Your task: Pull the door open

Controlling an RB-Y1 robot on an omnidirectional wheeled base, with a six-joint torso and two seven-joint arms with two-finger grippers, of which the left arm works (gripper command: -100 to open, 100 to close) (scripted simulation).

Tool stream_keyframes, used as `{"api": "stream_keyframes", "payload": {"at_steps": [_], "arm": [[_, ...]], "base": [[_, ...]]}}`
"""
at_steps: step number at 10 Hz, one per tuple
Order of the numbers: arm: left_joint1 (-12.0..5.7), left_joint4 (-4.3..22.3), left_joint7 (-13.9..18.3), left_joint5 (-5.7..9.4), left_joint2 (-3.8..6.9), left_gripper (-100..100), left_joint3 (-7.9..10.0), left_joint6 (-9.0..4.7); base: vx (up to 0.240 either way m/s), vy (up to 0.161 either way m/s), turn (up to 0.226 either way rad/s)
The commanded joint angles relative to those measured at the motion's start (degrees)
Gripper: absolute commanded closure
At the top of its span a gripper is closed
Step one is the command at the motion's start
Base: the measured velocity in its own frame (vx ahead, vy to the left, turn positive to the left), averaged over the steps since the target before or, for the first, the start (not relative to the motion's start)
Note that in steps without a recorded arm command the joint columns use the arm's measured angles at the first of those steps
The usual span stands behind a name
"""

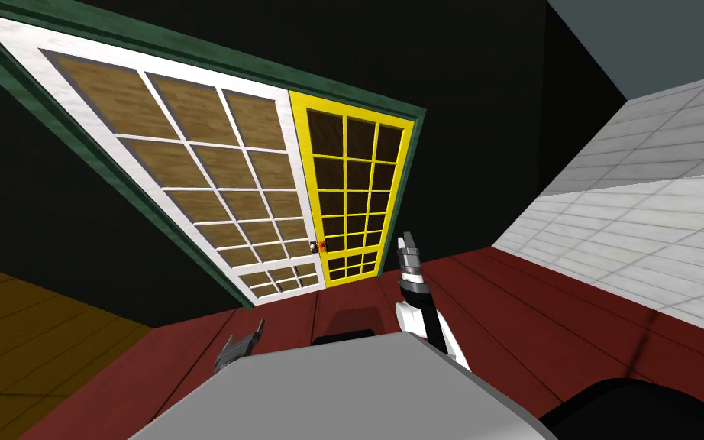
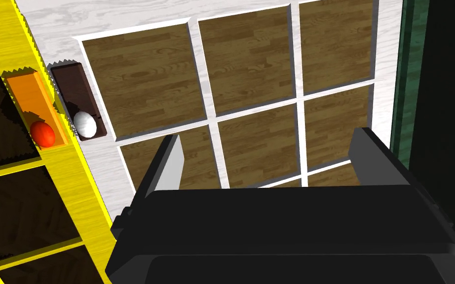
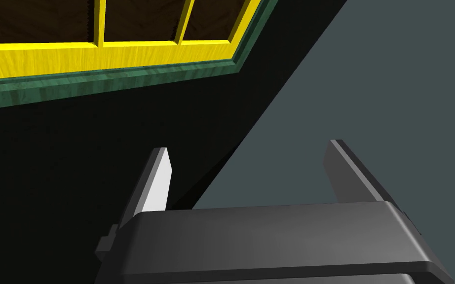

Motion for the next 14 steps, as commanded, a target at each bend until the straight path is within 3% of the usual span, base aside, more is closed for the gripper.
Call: {"api": "stream_keyframes", "payload": {"at_steps": [1, 6, 7, 8, 10, 11, 14], "arm": [[-1.09, -0.12, -0.50, 0.19, -0.50, -100, 0.17, -0.01], [-5.90, -0.85, -1.47, 0.32, -2.04, -100, -0.38, -0.20], [-5.90, -0.85, -1.47, 0.32, -2.04, -100, -0.38, -0.20], [-7.42, -1.21, -1.61, 0.22, -2.52, -100, -0.81, -0.31], [-8.18, -1.40, -1.68, 0.18, -2.76, -100, -1.02, -0.37], [-9.72, -1.78, -1.80, 0.07, -3.25, -100, -1.48, -0.49], [-10.93, -2.13, -1.85, -0.06, -3.63, -100, -1.93, -0.60]], "base": [[0.180, 0.033, -0.100], [0.199, 0.021, -0.148], [0.132, 0.039, -0.045], [0.157, 0.023, -0.105], [0.153, 0.014, -0.098], [0.156, 0.042, -0.137], [0.161, 0.029, -0.070]]}}
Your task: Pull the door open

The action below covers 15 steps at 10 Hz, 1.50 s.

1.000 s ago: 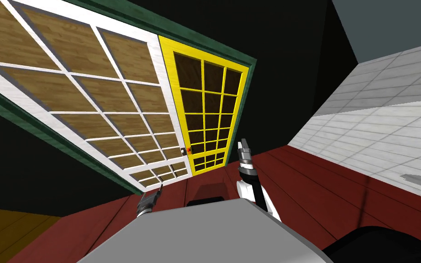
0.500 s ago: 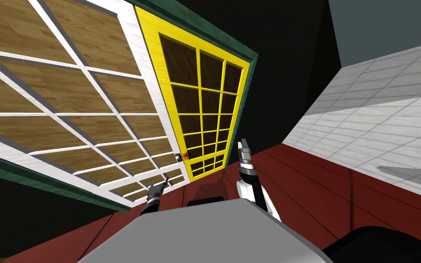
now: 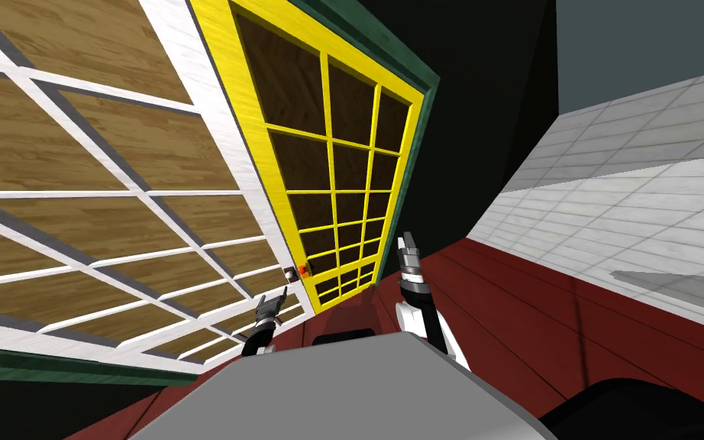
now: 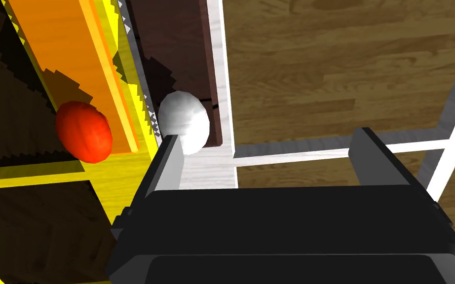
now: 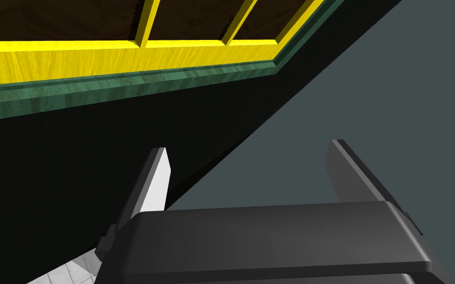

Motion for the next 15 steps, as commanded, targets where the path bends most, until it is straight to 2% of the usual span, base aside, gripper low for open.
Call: {"api": "stream_keyframes", "payload": {"at_steps": [1, 2, 3, 4, 5, 10, 11, 13, 15], "arm": [[-1.94, 1.01, -0.37, -0.02, -0.12, -100, -0.29, -0.92], [-1.94, 1.01, -0.37, -0.02, -0.12, -100, -0.29, -0.92], [-3.15, 0.66, -0.41, -0.14, -0.50, -100, -0.73, -1.03], [-2.35, 0.69, -0.33, -0.10, -0.29, -100, -0.56, -0.99], [-2.35, 0.69, -0.33, -0.10, -0.29, 100, -0.56, -0.99], [-2.35, 0.69, -0.33, -0.10, -0.29, 100, -0.56, -0.99], [-1.13, 1.29, 0.72, 0.23, -0.24, 100, -0.59, -0.81], [-0.40, 1.55, 1.30, 0.51, -0.04, 100, -0.43, -0.75], [-0.40, 0.96, 1.30, 0.51, -0.04, 100, -0.43, -0.75]], "base": [[0.130, 0.025, -0.110], [0.128, 0.021, -0.052], [0.152, 0.028, -0.082], [0.076, 0.018, -0.025], [-0.013, -0.007, 0.003], [-0.012, -0.009, -0.005], [-0.114, -0.038, 0.003], [-0.177, -0.030, 0.042], [-0.067, -0.025, 0.009]]}}
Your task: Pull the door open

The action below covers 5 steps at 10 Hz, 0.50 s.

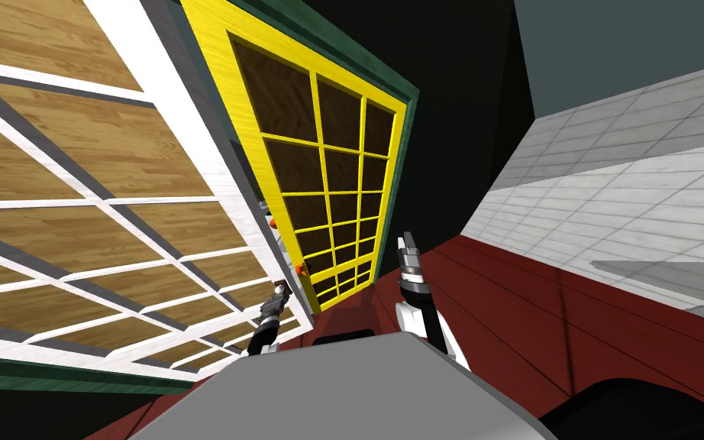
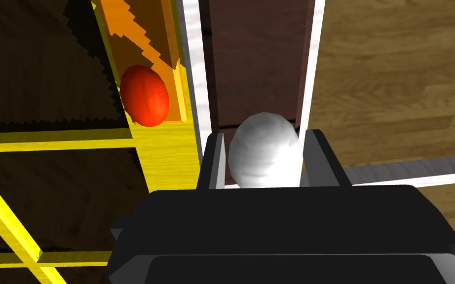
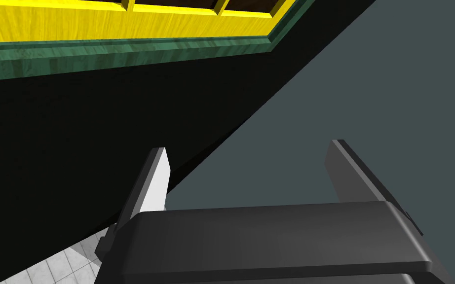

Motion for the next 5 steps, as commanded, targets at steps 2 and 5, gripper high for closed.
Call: {"api": "stream_keyframes", "payload": {"at_steps": [2, 5], "arm": [[1.17, 2.21, 1.15, 1.02, 1.53, 100, 1.15, -0.87], [1.83, 2.44, 2.34, 1.49, 1.76, 100, 1.17, -0.82]], "base": [[-0.055, -0.009, 0.025], [-0.121, -0.017, 0.030]]}}
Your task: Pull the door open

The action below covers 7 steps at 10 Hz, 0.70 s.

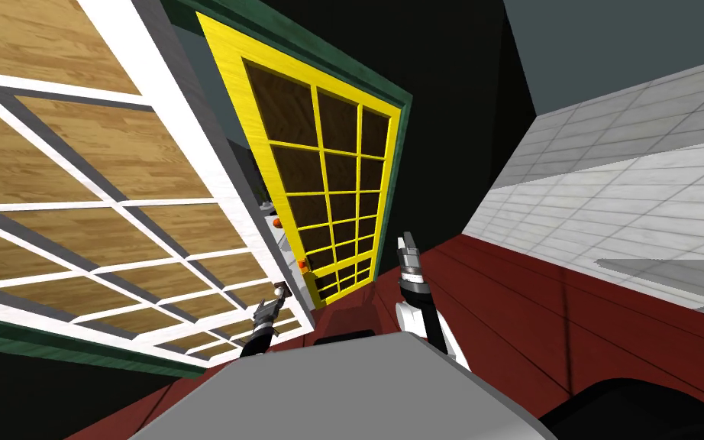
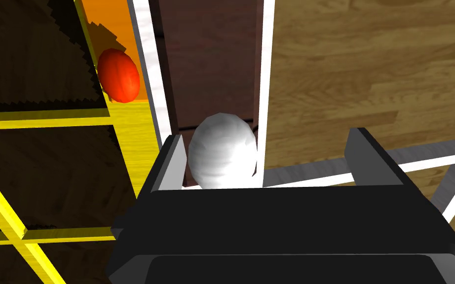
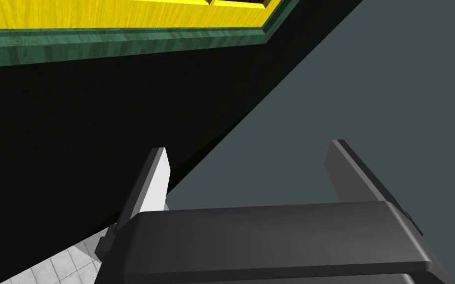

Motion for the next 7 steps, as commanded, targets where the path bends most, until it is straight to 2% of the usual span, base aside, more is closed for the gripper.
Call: {"api": "stream_keyframes", "payload": {"at_steps": [1, 7], "arm": [[1.70, -1.71, -0.08, 0.11, -0.50, 100, 0.40, 2.01], [3.67, -1.03, 3.51, 1.50, 0.21, 100, 0.47, 2.13]], "base": [[-0.038, -0.008, 0.021], [-0.071, -0.007, 0.012]]}}
